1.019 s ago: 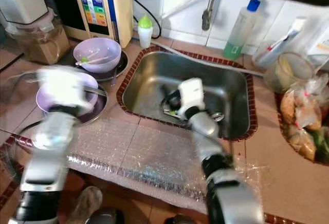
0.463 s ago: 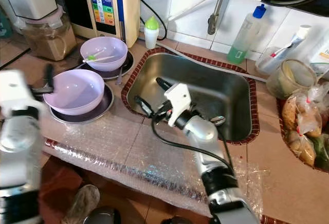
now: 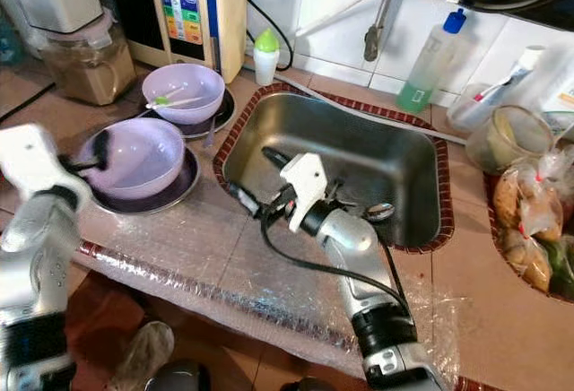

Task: Kitchen organization

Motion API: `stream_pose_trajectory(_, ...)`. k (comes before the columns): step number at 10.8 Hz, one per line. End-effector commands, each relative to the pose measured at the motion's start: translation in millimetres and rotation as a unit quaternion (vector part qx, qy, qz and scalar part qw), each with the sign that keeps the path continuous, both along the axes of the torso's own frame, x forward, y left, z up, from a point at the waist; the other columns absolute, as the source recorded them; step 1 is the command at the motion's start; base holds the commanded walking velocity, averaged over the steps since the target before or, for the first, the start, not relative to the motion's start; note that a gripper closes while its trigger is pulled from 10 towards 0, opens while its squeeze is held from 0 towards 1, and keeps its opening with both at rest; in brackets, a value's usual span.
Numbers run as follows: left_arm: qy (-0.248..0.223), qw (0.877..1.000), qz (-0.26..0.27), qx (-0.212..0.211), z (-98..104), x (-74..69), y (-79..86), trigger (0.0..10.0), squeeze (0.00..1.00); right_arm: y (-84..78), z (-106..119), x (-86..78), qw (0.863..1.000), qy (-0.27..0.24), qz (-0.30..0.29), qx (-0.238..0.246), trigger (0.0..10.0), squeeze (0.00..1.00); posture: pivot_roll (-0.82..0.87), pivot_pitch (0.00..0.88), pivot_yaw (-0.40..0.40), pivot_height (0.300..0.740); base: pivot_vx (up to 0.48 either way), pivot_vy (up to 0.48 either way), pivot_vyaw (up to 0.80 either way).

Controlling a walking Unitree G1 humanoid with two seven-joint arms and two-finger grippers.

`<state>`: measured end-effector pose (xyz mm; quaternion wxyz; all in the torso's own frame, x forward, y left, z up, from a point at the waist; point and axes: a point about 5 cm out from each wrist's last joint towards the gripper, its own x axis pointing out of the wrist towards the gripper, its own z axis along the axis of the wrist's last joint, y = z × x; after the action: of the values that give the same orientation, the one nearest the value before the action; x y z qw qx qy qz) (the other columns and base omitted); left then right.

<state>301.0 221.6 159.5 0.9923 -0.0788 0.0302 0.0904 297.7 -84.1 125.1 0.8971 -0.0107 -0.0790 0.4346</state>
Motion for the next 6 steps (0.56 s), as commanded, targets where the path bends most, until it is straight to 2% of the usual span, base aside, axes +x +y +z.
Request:
stream_pose_trajectory(1, 0.014, 1.0, -0.017, -0.009, -0.7, 4.5, -5.4, 10.0, 0.0, -0.6, 4.4, -2.6, 1.0, -0.004, 0.013, -0.001, 10.0, 0.0, 0.08, 0.0, -0.068, 0.74, 0.0, 0.0, 0.0)
stream_pose_trajectory(2, 0.019, 0.999, -0.03, -0.028, 0.9, 8.5, -9.3, 9.5, 0.0, -0.2, 6.6, -5.0, 1.0, -0.007, 0.02, 0.0, 10.0, 0.0, 0.07, 0.0, -0.063, 0.74, 0.0, 0.0, 0.0)
stream_pose_trajectory(3, 0.029, 0.997, -0.046, -0.049, 0.1, 10.2, -12.4, 2.4, 0.0, -0.4, 6.7, -5.5, 1.0, -0.006, 0.021, -0.001, 10.0, 0.0, 0.06, 0.0, -0.059, 0.74, 0.0, 0.0, 0.0)
stream_pose_trajectory(4, 0.037, 0.996, -0.053, -0.06, 0.3, 11.5, -12.7, 0.0, 0.0, -0.9, 5.7, -7.0, 1.0, -0.005, 0.022, -0.005, 10.0, 0.0, 0.06, 0.0, -0.059, 0.74, 0.0, 0.0, 0.0)
stream_pose_trajectory(6, 0.064, 0.993, -0.067, -0.077, -2.6, 13.2, -13.5, 0.0, 0.0, -2.3, 4.9, -8.7, 1.0, -0.003, 0.023, -0.015, 10.0, 0.0, 0.05, 0.0, -0.05, 0.74, 0.0, 0.0, 0.0)
